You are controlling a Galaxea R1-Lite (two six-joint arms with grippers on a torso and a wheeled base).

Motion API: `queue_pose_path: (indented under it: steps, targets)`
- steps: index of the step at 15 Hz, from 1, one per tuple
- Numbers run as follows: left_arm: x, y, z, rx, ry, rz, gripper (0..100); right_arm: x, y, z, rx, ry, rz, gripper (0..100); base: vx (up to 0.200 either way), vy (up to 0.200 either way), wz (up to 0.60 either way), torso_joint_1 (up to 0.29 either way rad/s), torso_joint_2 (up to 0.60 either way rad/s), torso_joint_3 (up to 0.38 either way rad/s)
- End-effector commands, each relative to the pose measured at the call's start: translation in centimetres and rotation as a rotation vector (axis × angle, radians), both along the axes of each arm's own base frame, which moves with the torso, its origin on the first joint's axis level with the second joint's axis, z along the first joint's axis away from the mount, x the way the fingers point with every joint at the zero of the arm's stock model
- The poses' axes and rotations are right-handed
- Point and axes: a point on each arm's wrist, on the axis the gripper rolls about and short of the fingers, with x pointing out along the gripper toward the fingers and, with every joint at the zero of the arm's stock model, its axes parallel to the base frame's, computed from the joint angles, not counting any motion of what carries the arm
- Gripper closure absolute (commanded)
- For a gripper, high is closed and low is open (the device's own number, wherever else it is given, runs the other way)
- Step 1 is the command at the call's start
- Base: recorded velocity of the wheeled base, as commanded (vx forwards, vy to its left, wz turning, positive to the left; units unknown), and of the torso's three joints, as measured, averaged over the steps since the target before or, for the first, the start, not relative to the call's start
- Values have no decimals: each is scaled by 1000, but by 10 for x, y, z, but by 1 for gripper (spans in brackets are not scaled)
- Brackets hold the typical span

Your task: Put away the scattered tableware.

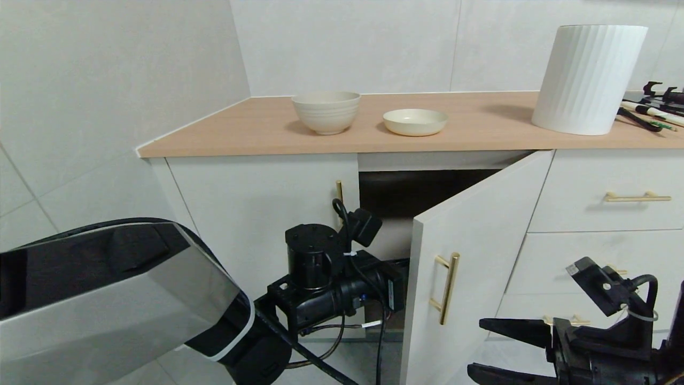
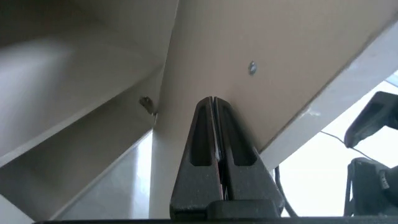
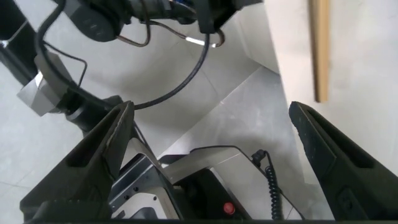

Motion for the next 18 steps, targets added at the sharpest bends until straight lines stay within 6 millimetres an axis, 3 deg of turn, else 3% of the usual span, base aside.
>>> queue_pose_path:
  steps: [1,4,13,16,18]
  targets:
    - [-10,-9,11,-12,-11,-37,100,-4,0,5,16,-23,12,0,0,0,0,0,0,0]
    - [-8,-13,13,-10,-9,-40,100,-5,0,5,17,-24,14,0,-200,0,0,6,6,9]
    - [6,-32,16,16,21,-47,100,-11,3,8,25,-35,51,0,0,0,0,0,0,0]
    - [-2,-51,24,23,27,-95,100,-22,1,20,69,-90,81,0,0,0,0,0,0,0]
    - [-27,-76,36,22,23,-178,100,-44,-1,35,118,-142,159,0,0,0,0,0,0,0]
